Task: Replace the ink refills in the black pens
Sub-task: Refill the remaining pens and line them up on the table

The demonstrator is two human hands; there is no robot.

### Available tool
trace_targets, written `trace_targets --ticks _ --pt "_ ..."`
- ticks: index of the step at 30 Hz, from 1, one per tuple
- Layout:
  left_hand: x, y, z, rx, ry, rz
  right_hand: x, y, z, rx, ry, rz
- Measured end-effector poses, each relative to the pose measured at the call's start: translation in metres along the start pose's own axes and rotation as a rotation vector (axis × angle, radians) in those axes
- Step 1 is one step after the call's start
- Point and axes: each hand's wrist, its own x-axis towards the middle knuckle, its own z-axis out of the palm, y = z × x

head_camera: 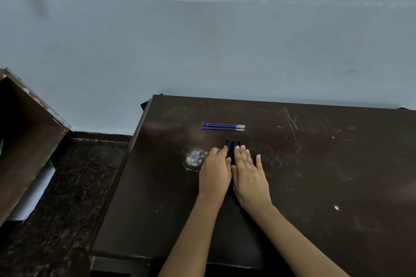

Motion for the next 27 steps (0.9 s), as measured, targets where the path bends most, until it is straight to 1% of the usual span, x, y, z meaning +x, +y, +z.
trace_targets --ticks 5,10,16,19,27 --pt "0.001 -0.007 -0.008 0.008 -0.004 -0.010 0.000 -0.012 0.004 -0.037 0.034 0.018" --pt "0.000 -0.025 -0.025 0.053 0.042 -0.054 0.004 -0.040 0.006 -0.049 -0.008 0.009" --pt "0.002 -0.041 -0.041 0.071 0.073 -0.095 0.012 -0.064 0.017 -0.002 -0.065 -0.021" --pt "0.003 -0.044 -0.045 0.073 0.070 -0.100 0.015 -0.067 0.018 0.054 -0.059 -0.071" --pt "0.002 -0.041 -0.047 0.104 0.060 -0.121 0.015 -0.065 0.017 0.165 -0.078 -0.057"
